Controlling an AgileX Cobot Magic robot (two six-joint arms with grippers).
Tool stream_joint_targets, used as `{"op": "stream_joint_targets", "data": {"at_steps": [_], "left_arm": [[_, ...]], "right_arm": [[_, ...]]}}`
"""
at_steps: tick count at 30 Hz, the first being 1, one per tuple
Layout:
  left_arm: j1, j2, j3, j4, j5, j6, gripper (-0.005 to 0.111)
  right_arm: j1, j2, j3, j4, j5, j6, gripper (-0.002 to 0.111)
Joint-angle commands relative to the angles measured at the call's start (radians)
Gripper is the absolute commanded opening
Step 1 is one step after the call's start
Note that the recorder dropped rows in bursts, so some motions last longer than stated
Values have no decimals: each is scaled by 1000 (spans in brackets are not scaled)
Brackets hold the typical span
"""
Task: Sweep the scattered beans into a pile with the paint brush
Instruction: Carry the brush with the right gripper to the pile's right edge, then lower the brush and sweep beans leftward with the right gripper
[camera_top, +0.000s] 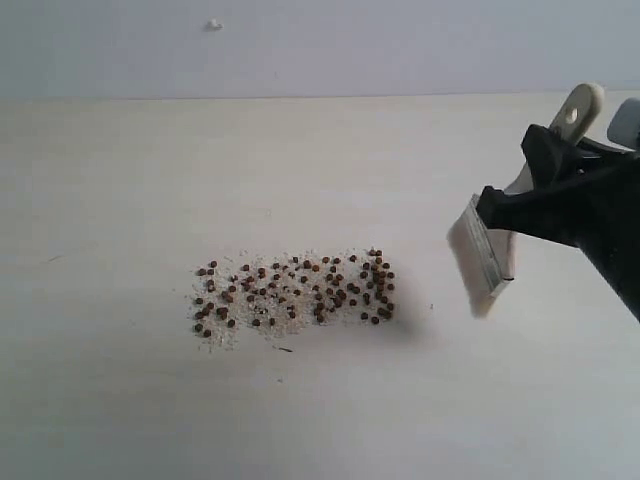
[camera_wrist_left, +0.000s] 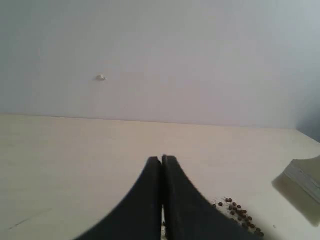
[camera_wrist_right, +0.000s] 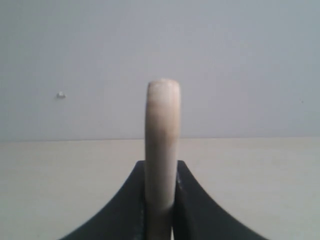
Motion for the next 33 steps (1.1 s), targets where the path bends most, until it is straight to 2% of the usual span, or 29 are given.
{"op": "stream_joint_targets", "data": {"at_steps": [1, 7, 17, 33], "left_arm": [[4, -5, 6, -3, -10, 3, 0], [4, -5, 6, -3, -10, 4, 0], [4, -5, 6, -3, -10, 4, 0], [4, -5, 6, -3, -10, 4, 0]], "right_arm": [[-4, 22, 3, -27, -52, 49, 0], [-4, 119, -10, 91, -80, 68, 0], [-4, 262, -88, 66, -80, 69, 0], [-4, 434, -212, -41, -42, 245, 0]]}}
